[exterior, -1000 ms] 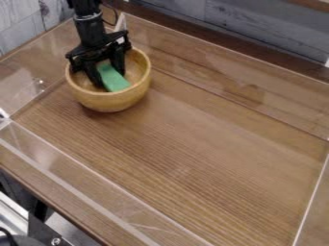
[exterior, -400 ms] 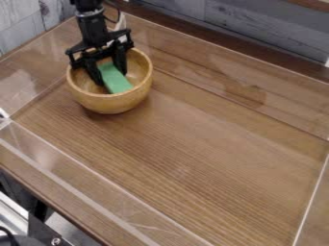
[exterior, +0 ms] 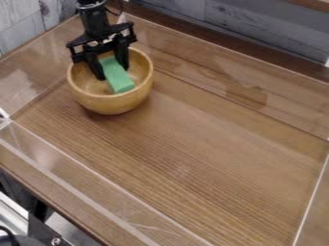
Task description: Remove the green block from inside the brown bowl and put it on the table
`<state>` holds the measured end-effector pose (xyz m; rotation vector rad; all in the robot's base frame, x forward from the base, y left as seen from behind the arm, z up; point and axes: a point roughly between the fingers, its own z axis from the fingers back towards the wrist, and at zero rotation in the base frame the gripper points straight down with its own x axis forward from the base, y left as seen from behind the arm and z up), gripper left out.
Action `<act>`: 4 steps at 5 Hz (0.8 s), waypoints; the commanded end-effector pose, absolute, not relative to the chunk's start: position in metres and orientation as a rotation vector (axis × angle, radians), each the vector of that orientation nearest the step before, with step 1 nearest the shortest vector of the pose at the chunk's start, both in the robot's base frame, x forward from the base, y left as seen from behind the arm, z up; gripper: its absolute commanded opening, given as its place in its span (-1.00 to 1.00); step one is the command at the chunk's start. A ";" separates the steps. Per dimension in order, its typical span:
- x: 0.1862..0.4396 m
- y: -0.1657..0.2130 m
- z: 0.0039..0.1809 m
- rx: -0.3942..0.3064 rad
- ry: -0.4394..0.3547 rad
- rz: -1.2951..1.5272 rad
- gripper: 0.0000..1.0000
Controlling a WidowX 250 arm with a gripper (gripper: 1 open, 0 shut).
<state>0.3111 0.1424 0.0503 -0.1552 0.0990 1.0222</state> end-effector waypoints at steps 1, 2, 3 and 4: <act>0.318 0.140 0.086 -0.159 -0.009 0.986 -1.00; 0.318 0.138 0.086 -0.161 -0.009 0.970 -1.00; 0.318 0.134 0.087 -0.160 -0.012 0.948 -1.00; 0.318 0.131 0.086 -0.160 -0.015 0.931 -1.00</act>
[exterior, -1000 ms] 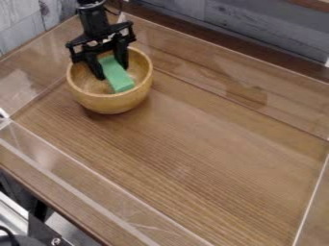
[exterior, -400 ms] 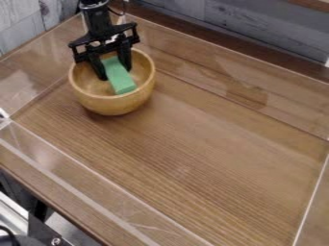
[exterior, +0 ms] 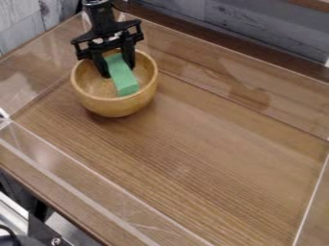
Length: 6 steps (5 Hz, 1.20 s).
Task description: Remove the green block from inside the brown bowl and put it on the table
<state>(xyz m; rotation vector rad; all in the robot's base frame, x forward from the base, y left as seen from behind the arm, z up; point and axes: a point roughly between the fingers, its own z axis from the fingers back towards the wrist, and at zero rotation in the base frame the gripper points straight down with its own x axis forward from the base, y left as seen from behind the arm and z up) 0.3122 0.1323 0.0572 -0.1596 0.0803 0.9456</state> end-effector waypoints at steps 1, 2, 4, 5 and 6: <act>0.318 0.125 0.083 -0.158 -0.012 0.909 -1.00; 0.319 0.122 0.080 -0.157 -0.008 0.900 -1.00; 0.321 0.117 0.076 -0.160 0.000 0.890 -1.00; 0.322 0.114 0.075 -0.163 0.002 0.884 -1.00; 0.323 0.110 0.074 -0.168 0.005 0.877 -1.00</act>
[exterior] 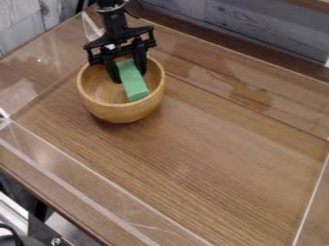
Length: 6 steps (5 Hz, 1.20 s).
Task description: Remove the green block from inside the brown bowl and put it on the table
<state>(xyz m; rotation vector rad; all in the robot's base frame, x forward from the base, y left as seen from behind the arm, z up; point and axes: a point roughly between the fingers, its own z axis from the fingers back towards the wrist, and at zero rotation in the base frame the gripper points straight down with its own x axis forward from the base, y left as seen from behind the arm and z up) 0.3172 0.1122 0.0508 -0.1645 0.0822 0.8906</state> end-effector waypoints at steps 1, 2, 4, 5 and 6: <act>0.324 0.106 0.073 -0.173 0.009 0.868 -1.00; 0.325 0.100 0.073 -0.178 0.013 0.858 -1.00; 0.324 0.093 0.073 -0.181 0.025 0.836 -1.00; 0.324 0.090 0.072 -0.182 0.033 0.825 -1.00; 0.323 0.086 0.071 -0.183 0.040 0.812 -1.00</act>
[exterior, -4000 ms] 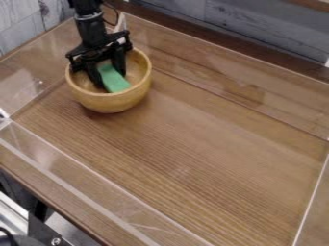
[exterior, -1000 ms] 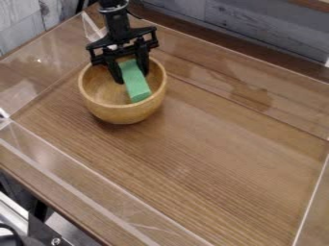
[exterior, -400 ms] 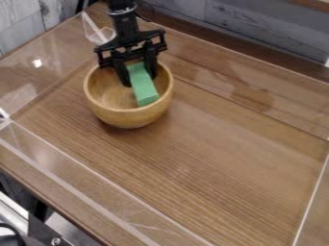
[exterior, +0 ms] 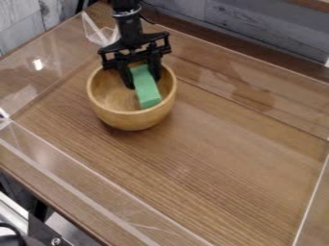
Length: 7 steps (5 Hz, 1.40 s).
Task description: Remove the green block from inside the brown bowl and put it on the table
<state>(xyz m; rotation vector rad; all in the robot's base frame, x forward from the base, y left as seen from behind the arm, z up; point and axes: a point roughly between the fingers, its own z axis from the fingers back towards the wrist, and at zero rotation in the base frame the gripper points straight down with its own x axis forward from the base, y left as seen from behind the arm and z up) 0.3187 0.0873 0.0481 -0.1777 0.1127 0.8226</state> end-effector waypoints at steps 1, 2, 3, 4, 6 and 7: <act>0.323 0.082 0.070 -0.184 0.048 0.800 -1.00; 0.323 0.077 0.068 -0.186 0.054 0.786 -1.00; 0.323 0.073 0.066 -0.188 0.059 0.773 -1.00; 0.322 0.070 0.065 -0.189 0.065 0.761 -1.00; 0.321 0.064 0.063 -0.189 0.077 0.730 -1.00; 0.323 0.050 0.064 -0.191 0.086 0.702 -1.00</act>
